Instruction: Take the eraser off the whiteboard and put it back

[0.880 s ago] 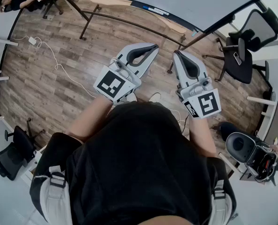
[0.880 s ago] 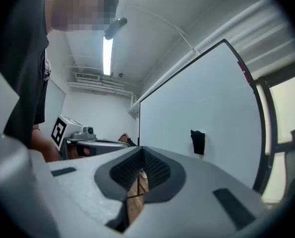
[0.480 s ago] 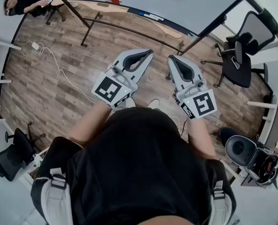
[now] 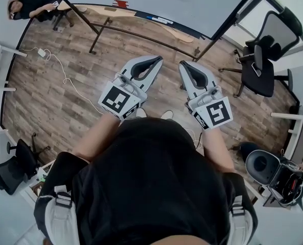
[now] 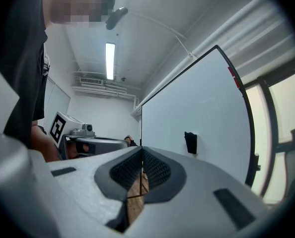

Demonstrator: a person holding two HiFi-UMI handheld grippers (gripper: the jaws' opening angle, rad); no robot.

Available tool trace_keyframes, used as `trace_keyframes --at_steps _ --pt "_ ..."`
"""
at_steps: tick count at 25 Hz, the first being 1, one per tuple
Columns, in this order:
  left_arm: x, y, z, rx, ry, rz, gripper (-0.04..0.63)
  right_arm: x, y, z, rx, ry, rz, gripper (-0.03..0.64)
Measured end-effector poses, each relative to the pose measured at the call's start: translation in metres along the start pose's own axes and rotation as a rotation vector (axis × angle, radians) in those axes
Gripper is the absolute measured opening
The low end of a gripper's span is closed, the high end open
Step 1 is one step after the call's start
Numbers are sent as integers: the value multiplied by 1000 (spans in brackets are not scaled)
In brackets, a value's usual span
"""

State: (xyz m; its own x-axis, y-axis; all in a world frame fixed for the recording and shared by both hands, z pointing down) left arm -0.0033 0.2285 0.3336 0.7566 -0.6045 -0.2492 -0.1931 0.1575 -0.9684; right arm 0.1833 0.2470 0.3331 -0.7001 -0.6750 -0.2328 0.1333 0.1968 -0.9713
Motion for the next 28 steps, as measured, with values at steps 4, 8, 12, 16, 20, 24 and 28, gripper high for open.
trace_keyframes --at_steps 4,8,12,16,20,24,28 --pt "2 -2 11 4 19 -1 -5 -9 -5 3 9 22 -5 2" --pt "3 -5 19 9 29 -12 -5 -14 -6 7 19 31 1 2" --pt "8 -10 14 7 41 -22 -5 -10 -11 12 29 42 -5 2" --pt "7 -14 -4 -2 36 -19 -5 5 -18 12 29 36 -17 2" --pt "10 -18 -34 -13 13 -8 -5 29 -28 15 23 11 -30 2" --pt "15 -19 -69 -28 -14 -1 -5 59 -33 16 11 -1 -50 2" --pt "18 -17 -107 -38 -46 9 -5 94 -39 20 -4 -26 -65 2"
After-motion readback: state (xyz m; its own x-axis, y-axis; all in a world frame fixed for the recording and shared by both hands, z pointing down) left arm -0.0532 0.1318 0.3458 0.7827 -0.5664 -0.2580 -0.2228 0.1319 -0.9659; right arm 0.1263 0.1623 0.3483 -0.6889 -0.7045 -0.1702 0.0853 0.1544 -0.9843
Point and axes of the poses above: the fingertips, and each gripper's own axes: x forward along the fingers, z to its right, y out of its top, the point moved 9 cm from there along -x, backward along the fingers, and after that the axes turned 12 degrees about z, right-handed, at the moved point
